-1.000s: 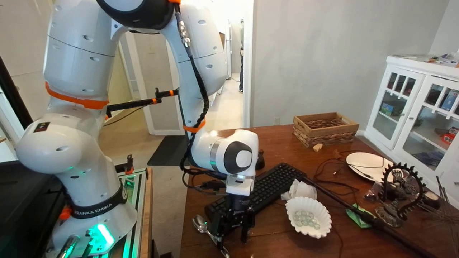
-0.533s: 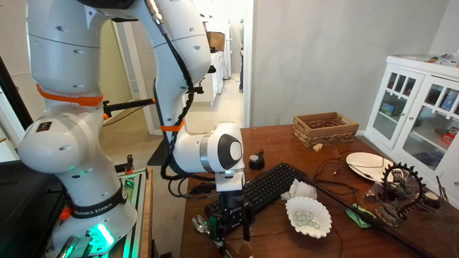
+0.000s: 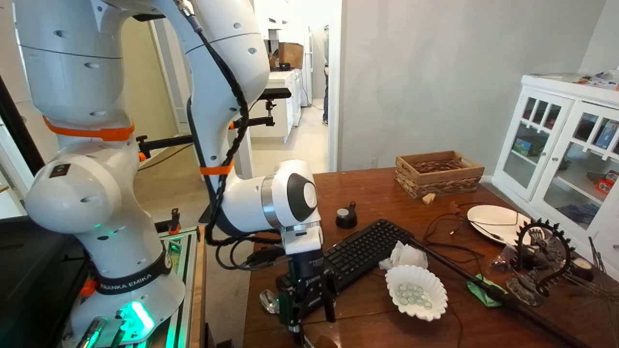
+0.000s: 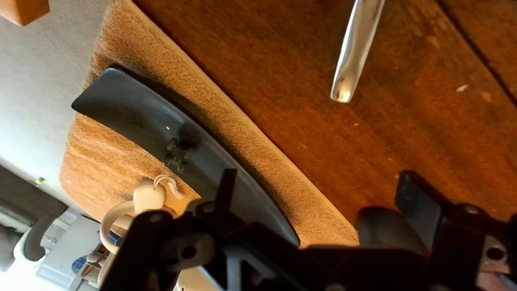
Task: Move the spoon to the plate
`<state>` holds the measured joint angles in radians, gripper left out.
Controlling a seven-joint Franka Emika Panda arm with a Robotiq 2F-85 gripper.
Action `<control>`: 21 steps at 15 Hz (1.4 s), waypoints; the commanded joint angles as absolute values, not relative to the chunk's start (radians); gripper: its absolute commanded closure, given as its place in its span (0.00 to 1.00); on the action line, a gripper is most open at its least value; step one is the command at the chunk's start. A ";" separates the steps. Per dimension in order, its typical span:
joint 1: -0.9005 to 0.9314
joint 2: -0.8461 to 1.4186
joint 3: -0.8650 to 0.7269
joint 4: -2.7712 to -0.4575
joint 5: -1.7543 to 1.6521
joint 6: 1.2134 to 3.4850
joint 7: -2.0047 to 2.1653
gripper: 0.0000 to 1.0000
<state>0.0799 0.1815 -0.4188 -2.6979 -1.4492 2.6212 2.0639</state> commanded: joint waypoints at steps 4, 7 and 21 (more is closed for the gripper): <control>0.119 0.213 -0.399 -2.674 -1.606 2.566 2.183 0.00; 0.140 0.215 -0.378 -2.686 -1.686 2.546 2.204 0.00; -0.120 0.177 -0.123 -2.725 -1.632 2.518 2.213 0.00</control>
